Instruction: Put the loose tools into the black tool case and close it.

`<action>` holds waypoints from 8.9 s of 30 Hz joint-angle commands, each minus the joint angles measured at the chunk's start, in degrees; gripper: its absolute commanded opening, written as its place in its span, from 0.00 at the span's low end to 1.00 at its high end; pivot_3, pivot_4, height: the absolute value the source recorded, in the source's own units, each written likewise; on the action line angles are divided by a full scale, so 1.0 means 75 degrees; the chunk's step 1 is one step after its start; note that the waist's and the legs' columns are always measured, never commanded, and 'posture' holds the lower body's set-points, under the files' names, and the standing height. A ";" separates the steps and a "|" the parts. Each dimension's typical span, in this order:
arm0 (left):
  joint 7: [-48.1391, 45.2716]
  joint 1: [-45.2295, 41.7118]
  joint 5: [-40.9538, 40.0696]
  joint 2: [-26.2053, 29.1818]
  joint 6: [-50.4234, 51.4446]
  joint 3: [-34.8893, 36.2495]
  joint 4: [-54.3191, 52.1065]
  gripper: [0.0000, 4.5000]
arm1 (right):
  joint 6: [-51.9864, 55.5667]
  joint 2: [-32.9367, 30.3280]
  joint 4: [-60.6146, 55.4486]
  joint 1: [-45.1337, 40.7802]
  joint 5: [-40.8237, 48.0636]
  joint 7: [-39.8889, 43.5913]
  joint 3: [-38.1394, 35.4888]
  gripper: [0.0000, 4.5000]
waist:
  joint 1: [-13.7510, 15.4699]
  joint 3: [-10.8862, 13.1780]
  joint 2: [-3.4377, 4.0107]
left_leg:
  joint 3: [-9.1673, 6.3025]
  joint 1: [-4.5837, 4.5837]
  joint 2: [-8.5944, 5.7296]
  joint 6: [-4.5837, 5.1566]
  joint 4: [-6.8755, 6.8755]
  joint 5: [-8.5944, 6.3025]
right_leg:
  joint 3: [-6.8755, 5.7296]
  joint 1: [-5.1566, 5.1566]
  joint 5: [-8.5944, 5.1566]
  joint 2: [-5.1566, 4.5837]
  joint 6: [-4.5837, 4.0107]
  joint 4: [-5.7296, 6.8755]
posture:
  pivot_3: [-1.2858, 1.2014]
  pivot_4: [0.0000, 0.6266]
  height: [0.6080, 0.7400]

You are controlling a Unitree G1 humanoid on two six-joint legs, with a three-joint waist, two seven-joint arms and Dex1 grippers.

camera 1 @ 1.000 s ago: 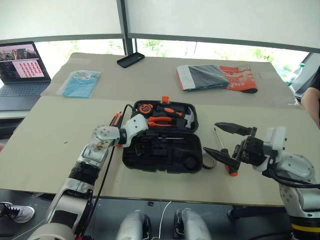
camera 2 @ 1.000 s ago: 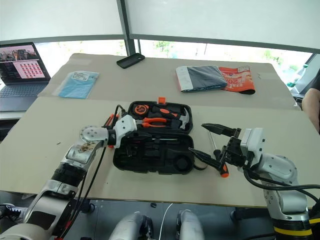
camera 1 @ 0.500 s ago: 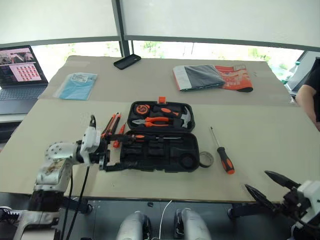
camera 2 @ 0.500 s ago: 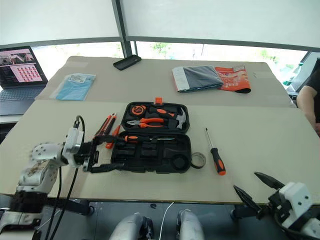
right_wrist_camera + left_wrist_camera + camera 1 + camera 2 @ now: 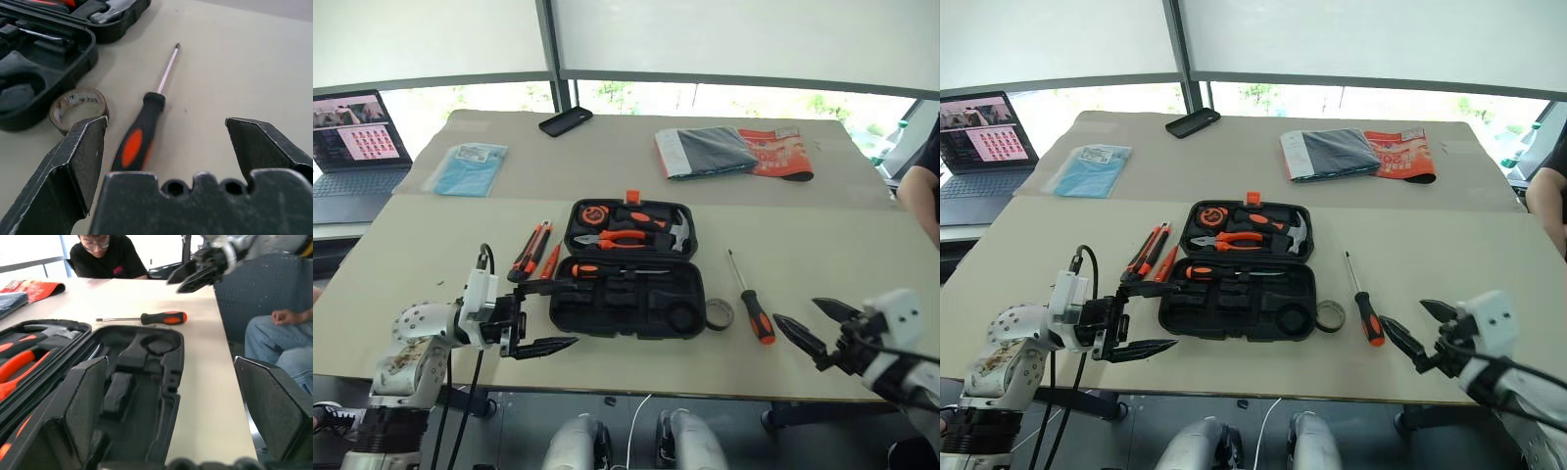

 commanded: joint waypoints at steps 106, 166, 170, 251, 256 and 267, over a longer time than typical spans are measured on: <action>0.2154 0.1928 0.0535 -0.0157 -0.0976 0.1109 -0.0473 1.00 | -0.5906 0.2061 0.6737 -0.7272 -0.3902 0.5359 0.5336 0.02 | -0.0225 0.0012 -0.0016 | 0.0008 -0.0022 0.0006 -0.0077 -0.0002 0.0010 | -0.0024 -0.0020 0.0005 -0.0045 0.0008 -0.0004 | 0.52 0.24 1.00; 0.7516 0.2026 -0.0526 0.0597 0.4724 0.3018 -0.2527 0.89 | -0.6315 0.1017 0.3359 -0.3943 -0.1480 0.4758 0.2469 0.86 | -0.0041 0.0045 -0.0072 | 0.0013 0.0080 0.0051 -0.0133 -0.0128 -0.0001 | -0.0007 0.0010 -0.0051 -0.0010 -0.0064 -0.0002 | 0.52 0.24 1.00; 0.8100 0.1375 -0.0733 0.0498 0.5769 0.2461 -0.2917 0.63 | -0.6126 0.0903 0.3185 -0.4073 -0.1381 0.4830 0.2524 0.86 | -0.0113 0.0045 -0.0073 | 0.0021 0.0078 0.0051 -0.0164 -0.0134 0.0038 | 0.0001 0.0004 -0.0053 0.0013 -0.0074 0.0004 | 0.52 0.24 1.00; 0.9549 -0.1100 0.1898 -0.2140 0.6711 -0.0161 -0.1739 0.63 | -0.5339 0.0926 0.2387 -0.4072 -0.1287 0.4282 0.2908 0.86 | 0.0153 0.0060 -0.0101 | 0.0010 0.0081 0.0020 -0.0128 -0.0118 0.0077 | -0.0011 0.0019 -0.0052 -0.0005 -0.0069 0.0028 | 0.52 0.24 1.00; 0.9699 -0.1719 0.2164 -0.2443 0.6673 -0.0306 -0.1126 0.63 | -0.5312 0.0937 0.2390 -0.4112 -0.1268 0.4293 0.2963 0.86 | 0.0226 0.0060 -0.0101 | 0.0007 0.0077 -0.0001 -0.0106 -0.0117 0.0089 | -0.0019 0.0023 -0.0044 -0.0010 -0.0057 0.0030 | 0.52 0.24 1.00; 0.9623 -0.2241 0.2319 -0.2582 0.7011 -0.0419 -0.0527 0.48 | -0.5365 0.0936 0.2377 -0.4344 -0.1151 0.4536 0.3008 0.86 | 0.0232 0.0060 -0.0101 | 0.0006 0.0069 -0.0012 -0.0080 -0.0110 0.0091 | -0.0019 0.0027 -0.0030 -0.0035 -0.0034 0.0022 | 0.52 0.24 1.00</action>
